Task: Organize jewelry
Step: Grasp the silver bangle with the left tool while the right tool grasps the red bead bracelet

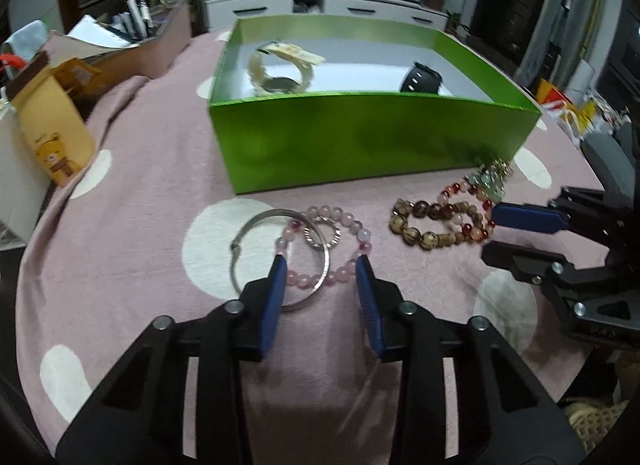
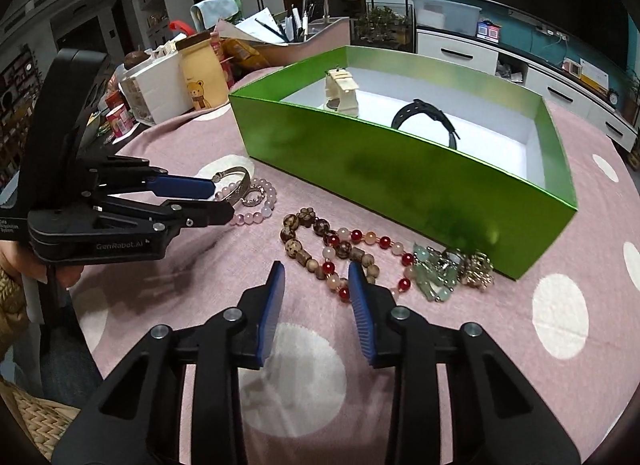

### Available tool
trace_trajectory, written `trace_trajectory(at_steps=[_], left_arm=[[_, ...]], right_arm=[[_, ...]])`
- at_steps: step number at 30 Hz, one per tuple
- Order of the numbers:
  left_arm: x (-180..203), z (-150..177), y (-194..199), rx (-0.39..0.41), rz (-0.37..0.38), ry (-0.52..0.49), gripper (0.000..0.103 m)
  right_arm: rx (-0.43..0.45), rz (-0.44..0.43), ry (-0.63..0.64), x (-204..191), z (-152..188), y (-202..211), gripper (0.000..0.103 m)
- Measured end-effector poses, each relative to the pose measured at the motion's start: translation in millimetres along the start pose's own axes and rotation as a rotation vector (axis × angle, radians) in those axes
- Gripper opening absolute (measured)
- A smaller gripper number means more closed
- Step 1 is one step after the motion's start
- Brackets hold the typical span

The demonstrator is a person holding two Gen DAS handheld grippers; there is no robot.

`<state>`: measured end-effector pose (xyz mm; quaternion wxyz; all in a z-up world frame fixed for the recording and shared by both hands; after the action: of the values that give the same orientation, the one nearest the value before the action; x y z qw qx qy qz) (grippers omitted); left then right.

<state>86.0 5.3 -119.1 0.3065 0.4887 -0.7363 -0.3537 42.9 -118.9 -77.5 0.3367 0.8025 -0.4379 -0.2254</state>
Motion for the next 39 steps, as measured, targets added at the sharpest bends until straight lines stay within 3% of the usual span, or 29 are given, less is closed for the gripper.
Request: trace_trajectory(at_steps=[4,14,18,20,30,39], left_arm=[[2.9,-3.1,-1.5,-0.018,0.029,-0.026,0.021],[5.7,-6.8,-11.8,-0.08,0.068,-0.052,0.019],[6.7,-7.1,-14.8,-0.098,0.07,-0.054,0.018],[6.8,-6.8,-16.0,-0.102,0.069,-0.043,0.012],[-1.3,-3.6,-9.5,-0.063,0.11,0.077,0.007],[-9.7,-5.3,15.0,0.019,0.147,0.181,0.007]], right_arm=[[-0.012,-0.004,0.023,-0.1,-1.1,-5.5,0.031],[-0.07,0.011,0.059,4.2,-1.8,-21.7,0.022],[-0.077,-0.001,0.062,6.6,-4.2,-23.6,0.011],[-0.074,0.003,0.066,7.1,-5.4,-24.0,0.009],[-0.014,-0.053,-0.043,19.3,-5.8,-9.6,0.007],[0.105,-0.151,-0.214,38.1,-8.7,25.8,0.007]])
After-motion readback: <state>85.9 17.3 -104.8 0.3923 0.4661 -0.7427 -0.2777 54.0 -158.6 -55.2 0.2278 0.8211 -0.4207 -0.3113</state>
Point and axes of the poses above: each gripper's, at about its wrist camera, not at the fingertips, and y roughly against the way its jaws point, x to its right, z to its underside, the point moved 6 cm from there along -y, roughly the way its jaws point, and after that the axes turned 4 degrees about y, right-handed, at the moved point
